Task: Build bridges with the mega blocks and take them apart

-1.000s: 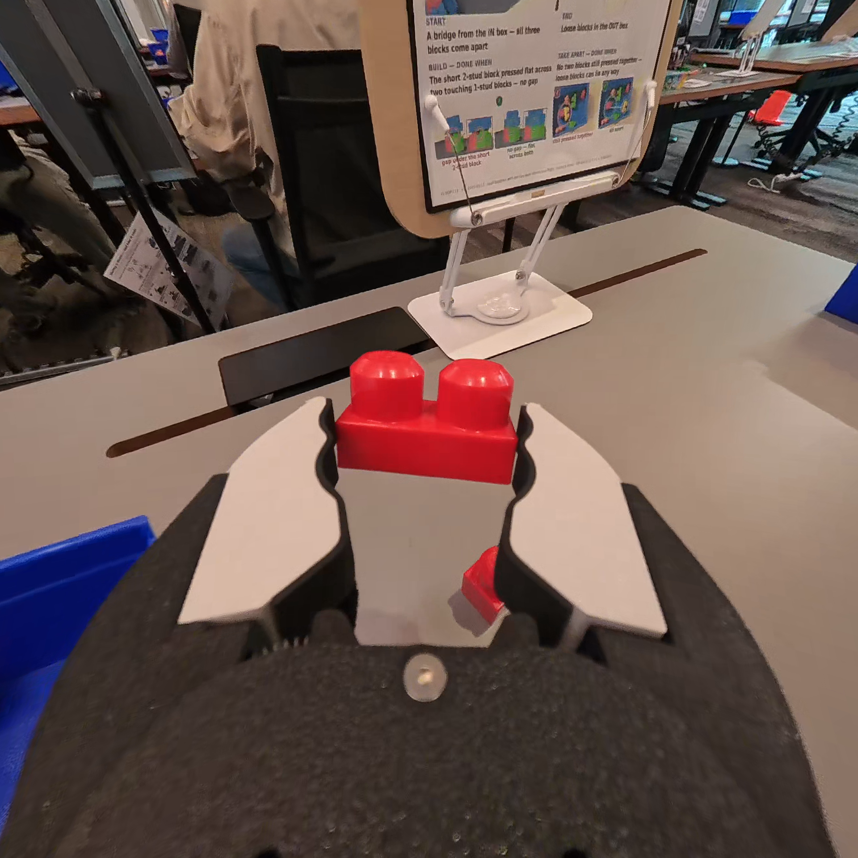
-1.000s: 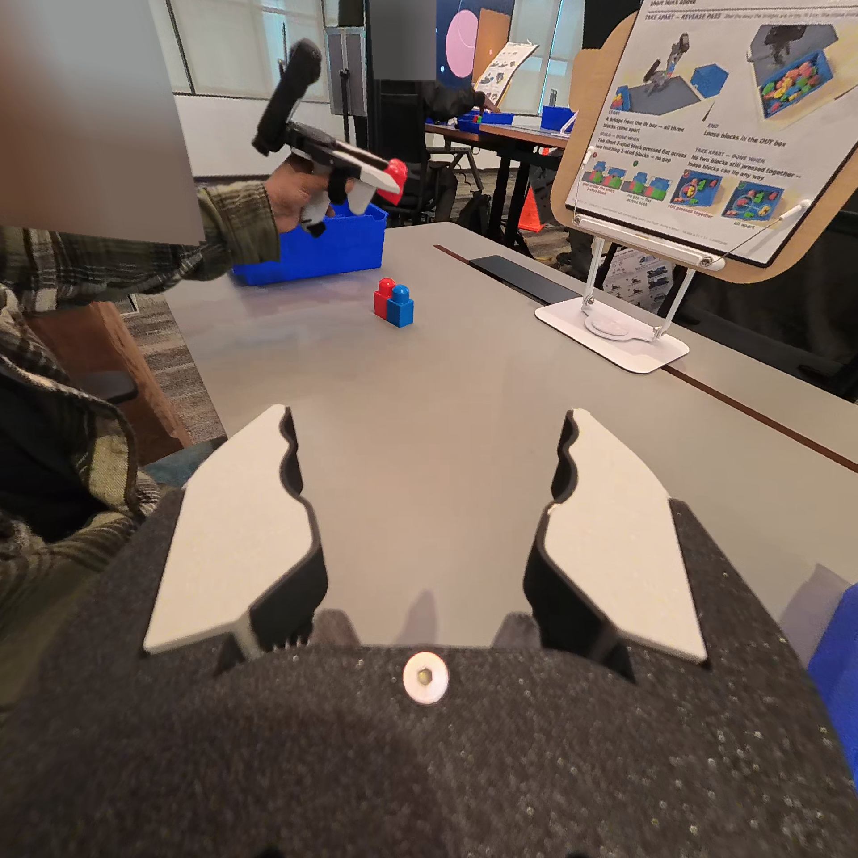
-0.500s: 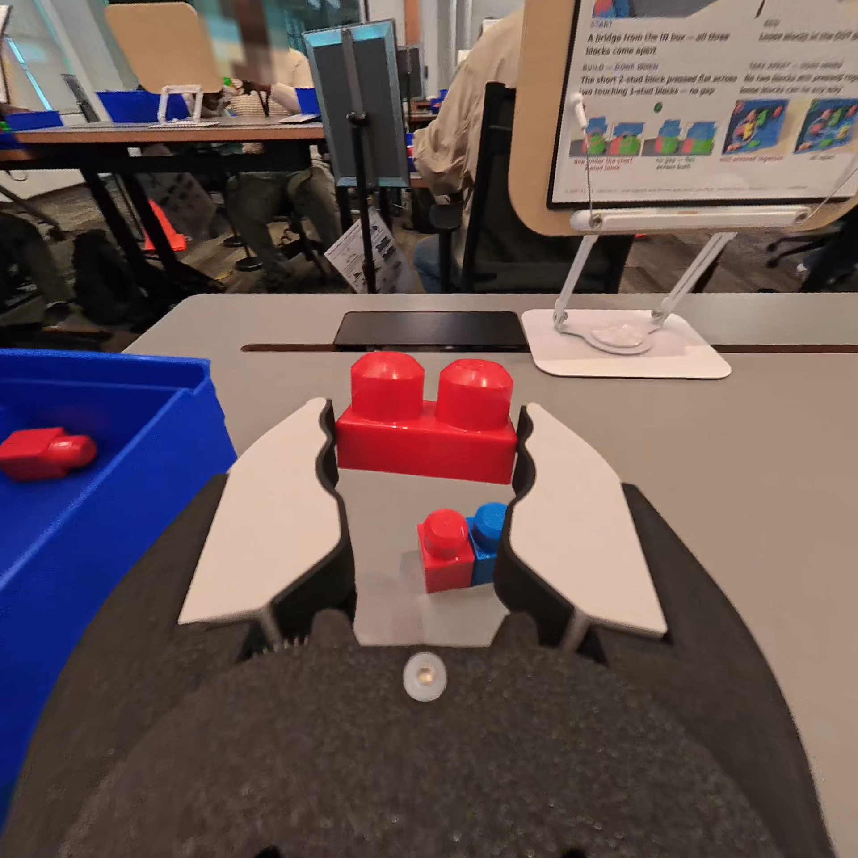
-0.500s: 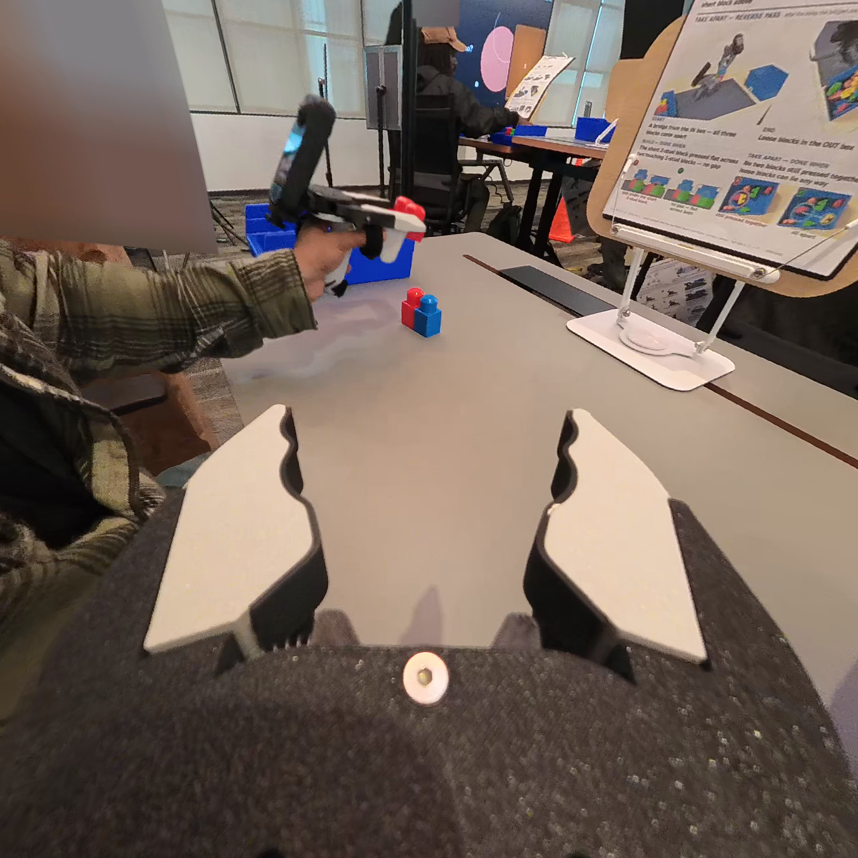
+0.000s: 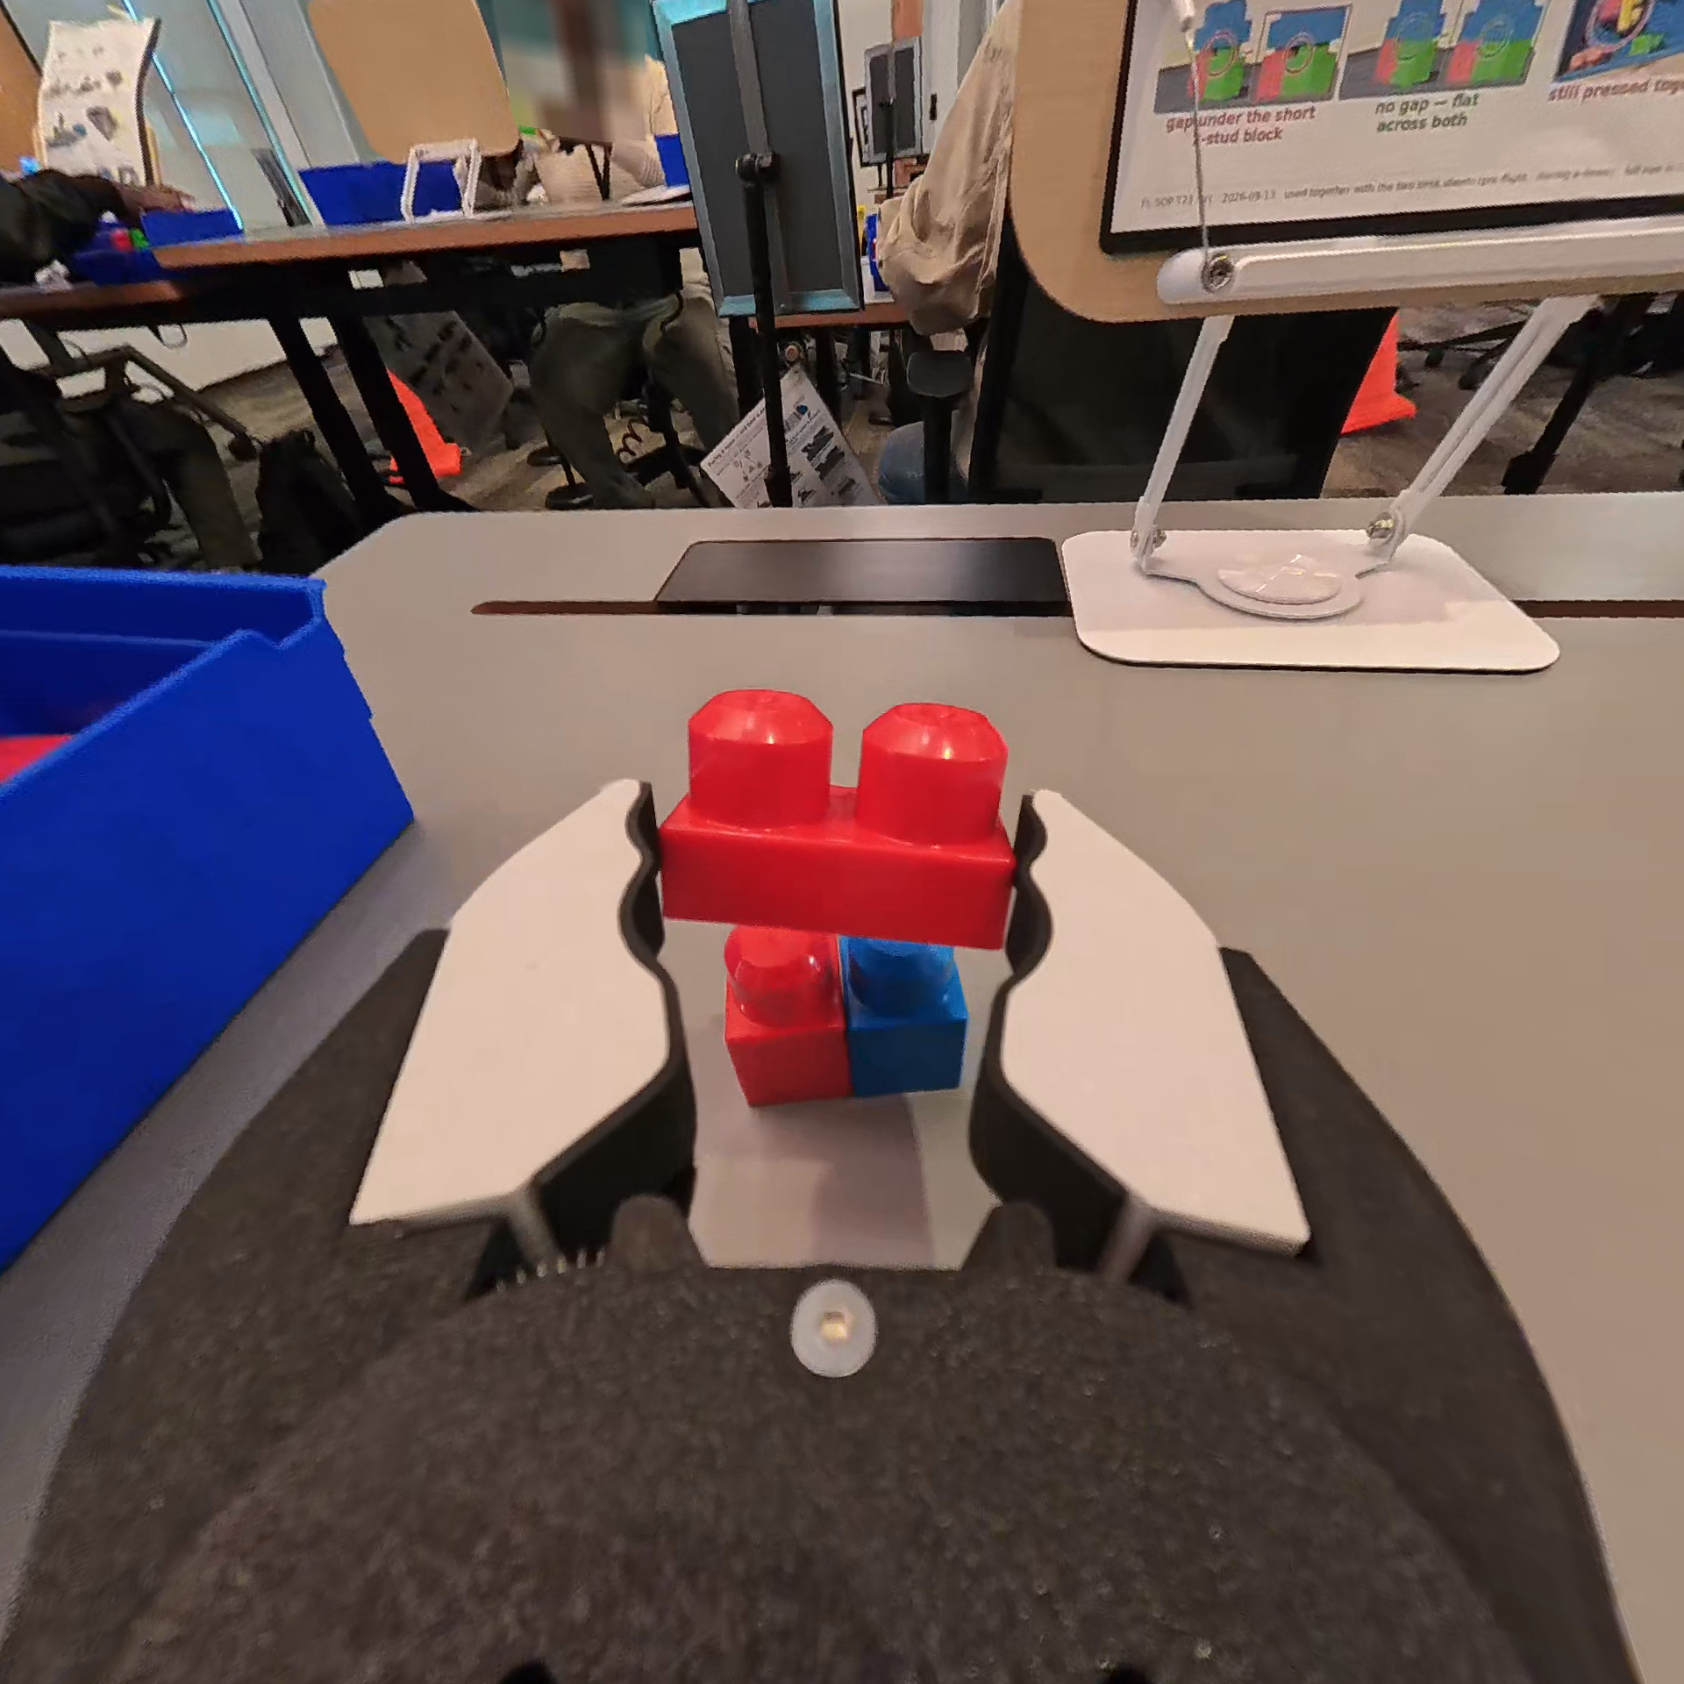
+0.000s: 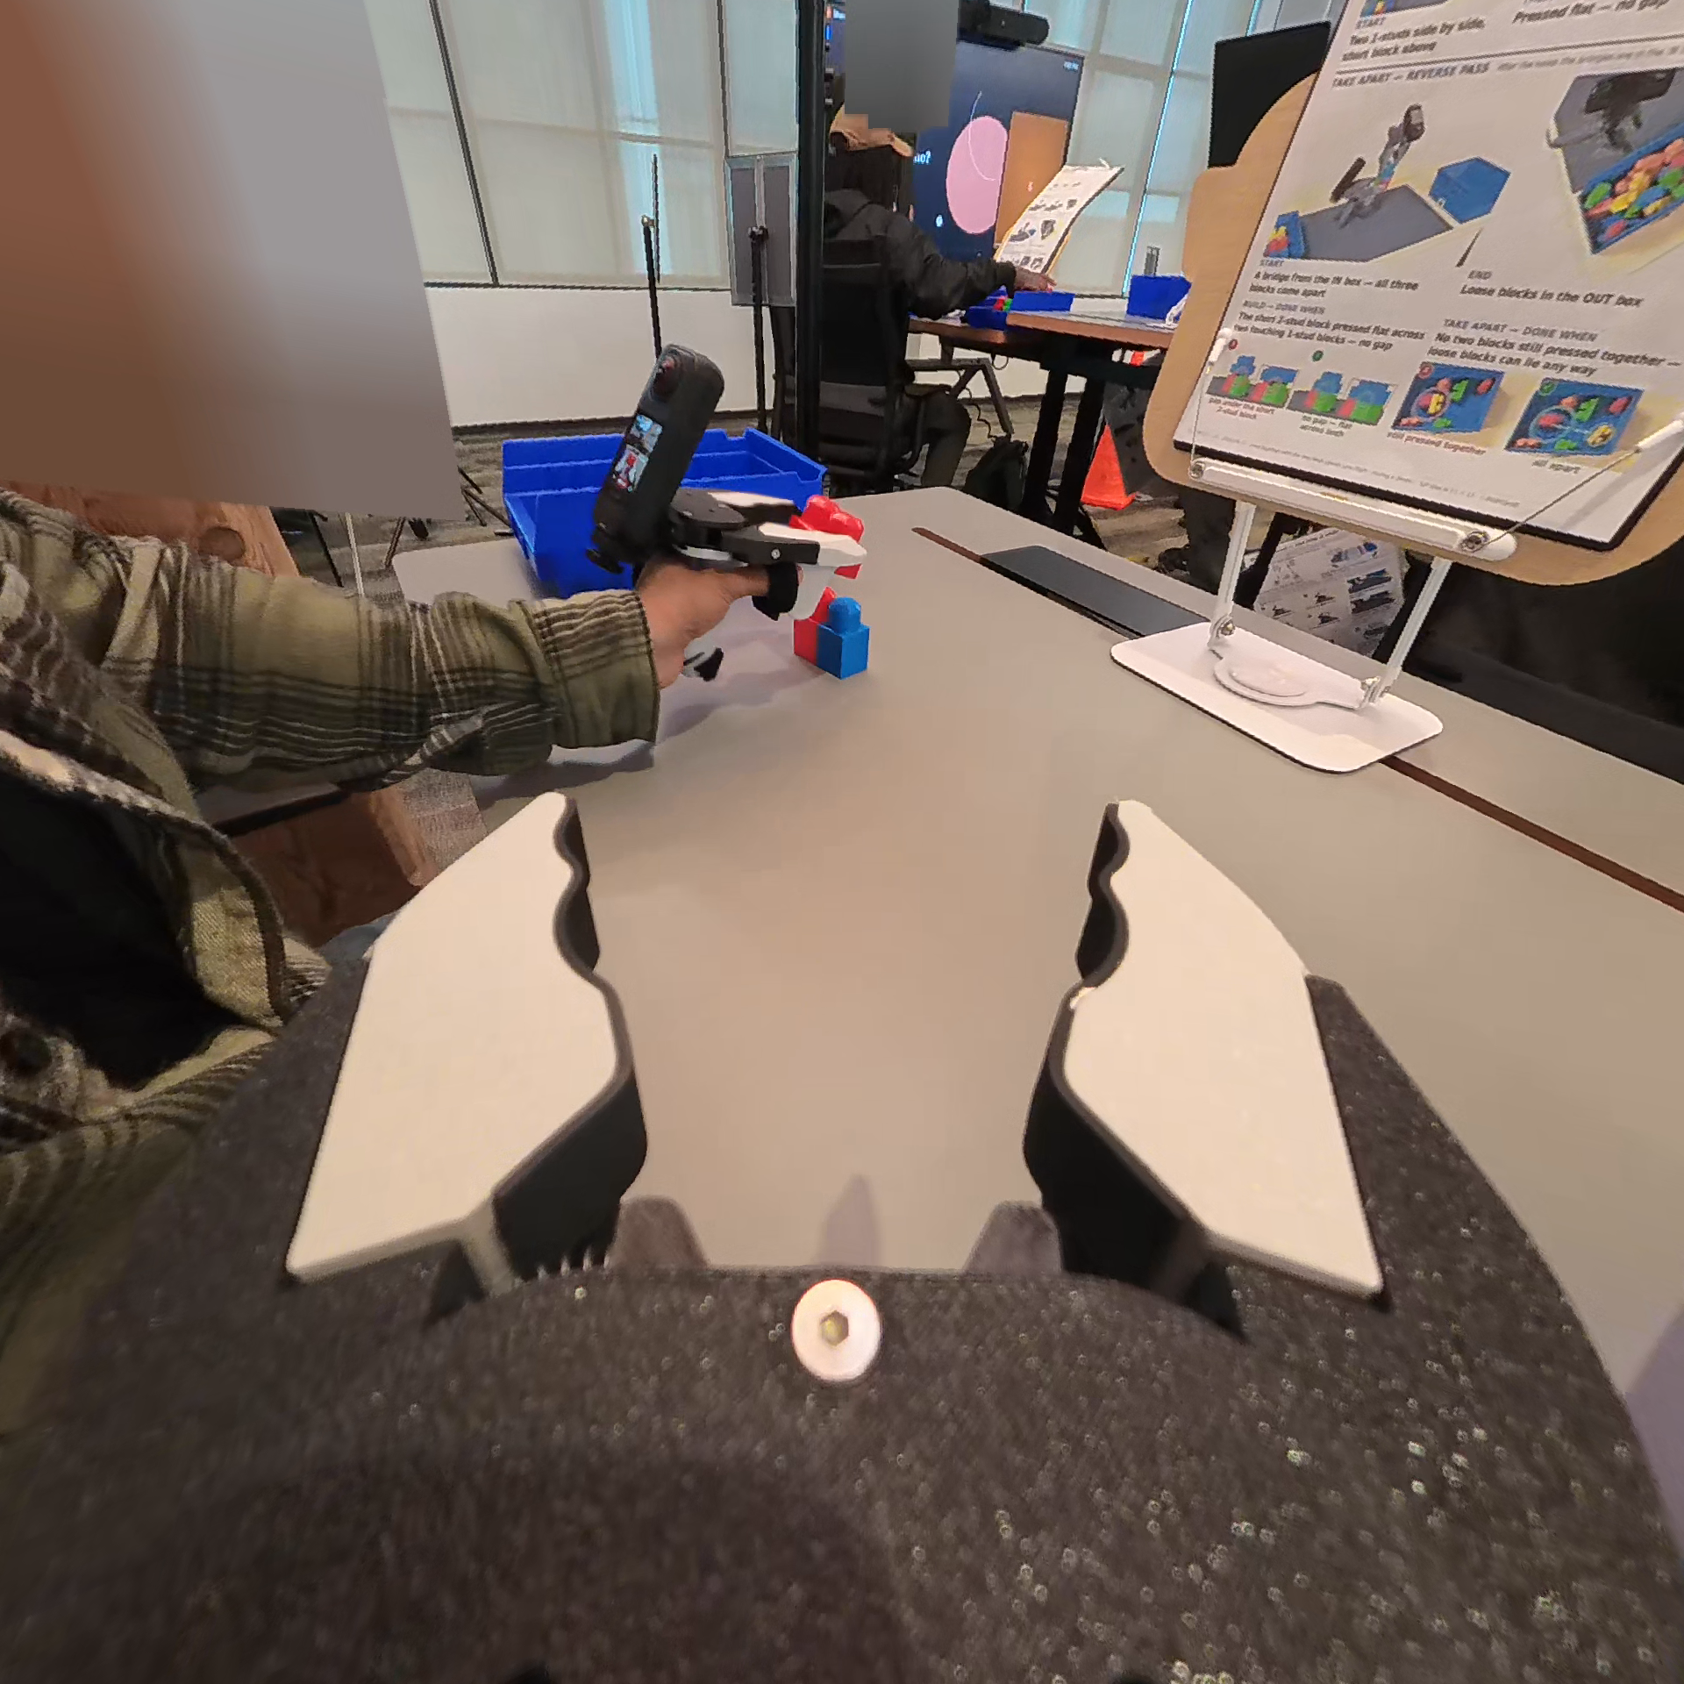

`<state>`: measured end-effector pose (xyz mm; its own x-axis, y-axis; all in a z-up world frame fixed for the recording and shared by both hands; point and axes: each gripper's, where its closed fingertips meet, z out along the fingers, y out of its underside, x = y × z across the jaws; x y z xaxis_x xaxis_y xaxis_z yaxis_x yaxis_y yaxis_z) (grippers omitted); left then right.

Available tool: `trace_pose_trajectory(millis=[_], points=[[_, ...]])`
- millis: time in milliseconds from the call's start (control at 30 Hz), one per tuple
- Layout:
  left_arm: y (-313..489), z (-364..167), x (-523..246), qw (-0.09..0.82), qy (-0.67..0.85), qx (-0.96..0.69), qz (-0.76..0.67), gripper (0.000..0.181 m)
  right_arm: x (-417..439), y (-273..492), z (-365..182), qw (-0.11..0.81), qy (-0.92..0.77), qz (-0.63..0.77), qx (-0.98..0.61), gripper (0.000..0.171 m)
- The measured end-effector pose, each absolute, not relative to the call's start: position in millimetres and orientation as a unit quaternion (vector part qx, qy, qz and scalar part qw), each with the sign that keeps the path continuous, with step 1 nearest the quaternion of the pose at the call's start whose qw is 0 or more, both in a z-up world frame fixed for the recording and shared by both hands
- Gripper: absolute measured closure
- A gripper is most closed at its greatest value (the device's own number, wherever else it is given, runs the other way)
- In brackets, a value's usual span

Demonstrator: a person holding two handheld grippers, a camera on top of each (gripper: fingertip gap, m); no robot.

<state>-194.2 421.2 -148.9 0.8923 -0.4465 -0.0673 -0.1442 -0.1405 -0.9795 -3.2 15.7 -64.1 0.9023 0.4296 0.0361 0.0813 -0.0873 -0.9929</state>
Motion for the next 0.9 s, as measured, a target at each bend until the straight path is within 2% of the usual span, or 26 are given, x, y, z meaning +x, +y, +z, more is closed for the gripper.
trace_pose_trajectory(millis=[233, 900], points=[[427, -161, -198, 0.605, 0.152, -0.771, -0.128, 0.107, -5, 20, -64, 0.647, -0.185, 0.137, -0.727, 0.068], [433, -176, -189, 0.591, 0.149, -0.782, -0.134, 0.107, -15, 32, -60, 0.636, -0.201, 0.135, -0.733, 0.068]])
